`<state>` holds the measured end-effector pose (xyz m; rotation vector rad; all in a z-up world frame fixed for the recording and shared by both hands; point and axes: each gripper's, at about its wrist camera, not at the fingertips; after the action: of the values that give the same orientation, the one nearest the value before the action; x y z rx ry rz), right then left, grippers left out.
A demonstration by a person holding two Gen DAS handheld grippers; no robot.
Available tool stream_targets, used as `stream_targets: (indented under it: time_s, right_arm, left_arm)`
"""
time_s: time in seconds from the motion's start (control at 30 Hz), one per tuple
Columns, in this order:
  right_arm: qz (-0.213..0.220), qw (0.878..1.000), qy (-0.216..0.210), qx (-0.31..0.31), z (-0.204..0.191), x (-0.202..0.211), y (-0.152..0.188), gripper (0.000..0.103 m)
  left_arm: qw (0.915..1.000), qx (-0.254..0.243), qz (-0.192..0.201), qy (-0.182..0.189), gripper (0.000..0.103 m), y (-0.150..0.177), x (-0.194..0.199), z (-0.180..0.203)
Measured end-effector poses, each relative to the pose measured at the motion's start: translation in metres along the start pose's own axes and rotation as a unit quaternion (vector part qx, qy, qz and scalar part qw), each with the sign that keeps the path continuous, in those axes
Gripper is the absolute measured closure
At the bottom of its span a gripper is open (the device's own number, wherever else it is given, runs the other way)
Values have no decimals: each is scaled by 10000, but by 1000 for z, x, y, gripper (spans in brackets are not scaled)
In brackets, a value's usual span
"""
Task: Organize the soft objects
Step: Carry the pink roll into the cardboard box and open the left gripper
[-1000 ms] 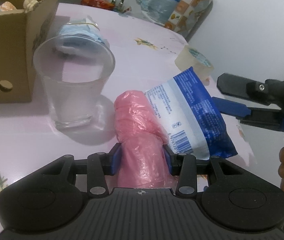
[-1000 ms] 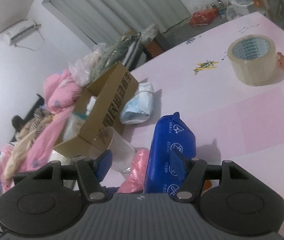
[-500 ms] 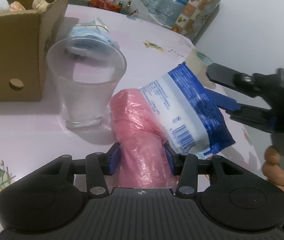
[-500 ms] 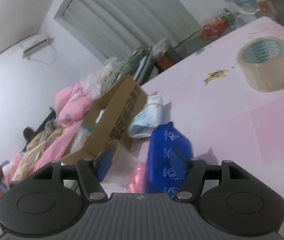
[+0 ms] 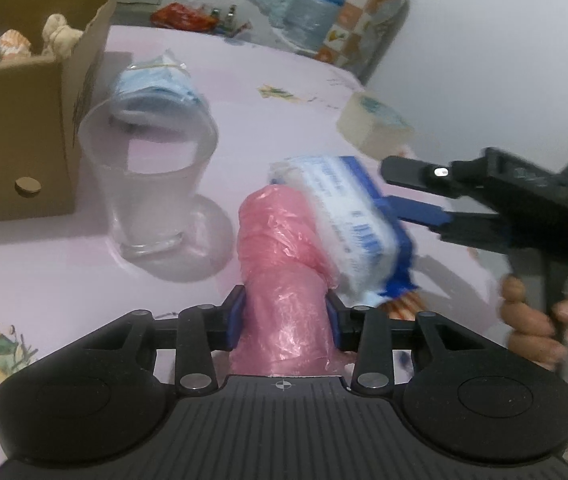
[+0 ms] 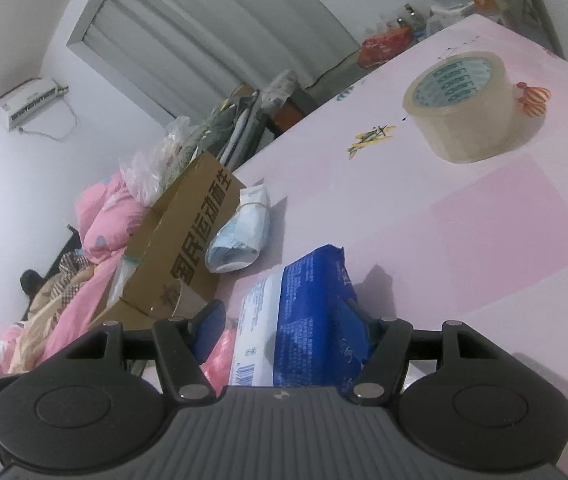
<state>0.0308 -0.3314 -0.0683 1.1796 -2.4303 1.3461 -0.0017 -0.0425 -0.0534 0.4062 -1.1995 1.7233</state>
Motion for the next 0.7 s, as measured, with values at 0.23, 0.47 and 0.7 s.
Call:
stream_targets:
  time_s: [0.23, 0.47, 0.7]
  right_arm:
    - [121, 9998, -151, -26, 3, 3, -5, 41]
    - [315, 9983, -483, -10, -3, 5, -11, 40]
    - [366, 9964, -760, 47, -6, 2, -11, 40]
  left_arm:
    - [9968, 28, 169, 780, 65, -16, 70, 0]
    - [9887, 217, 1423, 423, 65, -61, 141, -15]
    - [9788, 528, 1747, -925, 65, -129, 128, -58]
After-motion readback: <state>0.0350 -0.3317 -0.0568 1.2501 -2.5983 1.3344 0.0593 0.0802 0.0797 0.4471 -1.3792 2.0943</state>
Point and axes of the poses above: each gripper's, at about its wrist camera, not at the fingertips, and x roughly against the way its jaws point, z to its right, y to its underside, and after that the axes turned 10 degrees about x, right-handed
